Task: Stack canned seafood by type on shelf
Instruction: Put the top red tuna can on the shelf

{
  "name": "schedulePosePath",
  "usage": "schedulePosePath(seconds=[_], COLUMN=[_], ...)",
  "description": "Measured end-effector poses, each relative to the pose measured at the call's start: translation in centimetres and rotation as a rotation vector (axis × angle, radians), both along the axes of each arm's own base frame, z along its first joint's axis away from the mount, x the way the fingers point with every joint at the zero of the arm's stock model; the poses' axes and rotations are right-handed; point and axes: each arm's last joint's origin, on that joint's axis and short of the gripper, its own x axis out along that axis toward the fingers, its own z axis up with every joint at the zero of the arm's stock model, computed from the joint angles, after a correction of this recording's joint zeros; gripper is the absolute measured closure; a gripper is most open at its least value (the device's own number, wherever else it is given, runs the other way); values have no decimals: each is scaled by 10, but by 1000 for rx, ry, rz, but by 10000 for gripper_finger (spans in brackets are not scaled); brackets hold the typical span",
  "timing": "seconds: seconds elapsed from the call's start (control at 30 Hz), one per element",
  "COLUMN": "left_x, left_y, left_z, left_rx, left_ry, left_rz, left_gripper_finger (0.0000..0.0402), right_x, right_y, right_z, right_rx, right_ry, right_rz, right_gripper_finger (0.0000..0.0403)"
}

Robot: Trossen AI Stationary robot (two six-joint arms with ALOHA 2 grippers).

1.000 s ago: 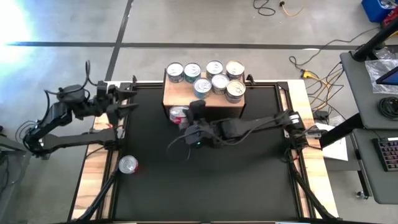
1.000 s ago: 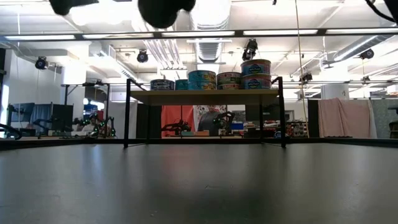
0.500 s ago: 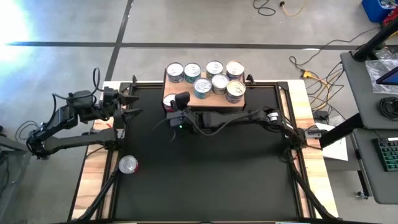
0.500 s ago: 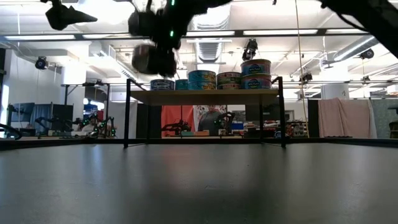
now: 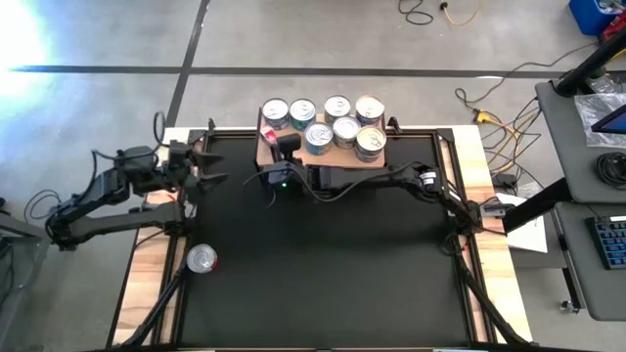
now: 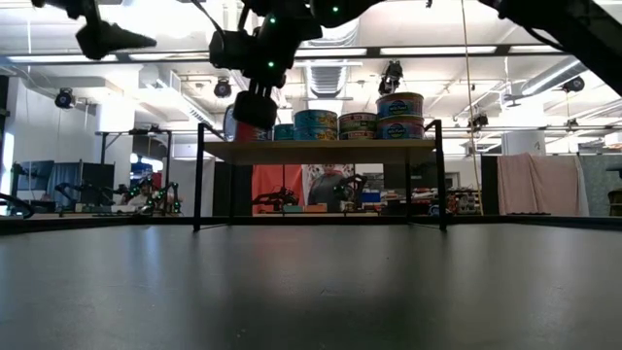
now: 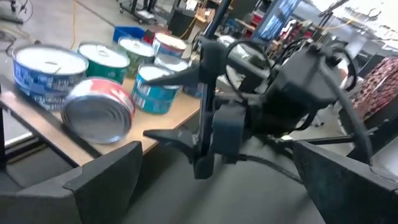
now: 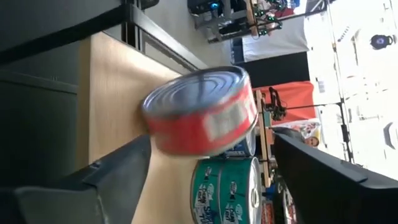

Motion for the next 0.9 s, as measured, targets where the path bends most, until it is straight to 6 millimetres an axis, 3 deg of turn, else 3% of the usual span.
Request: schedulePosePath(seconds=[0.23, 0.33, 0.47, 0.57, 0.73, 0.9], left_x=[9, 9, 10, 11, 12, 8], left_y=[3, 3, 3, 4, 4, 3], left_z=[-22, -24, -24, -23, -21, -7], left_rx=[-55, -56, -54, -46, -21, 22], left_ry=[52, 56, 56, 38, 23, -4], left_rz=[9, 9, 19, 18, 20, 23], left_gripper_finger=[2, 2, 2, 2, 2, 2], right_x=[-1, -8, -24, -25, -18, -20], right_y=[13, 18, 11, 3, -2, -17], right_z=[4, 20, 45, 46, 37, 37], right_rx=[88, 268, 632, 759, 814, 740], right_ry=[-107, -337, -821, -1021, -989, -921], right_rz=[7, -37, -251, -346, -301, -286], right_gripper_finger=[67, 75, 80, 79, 67, 70])
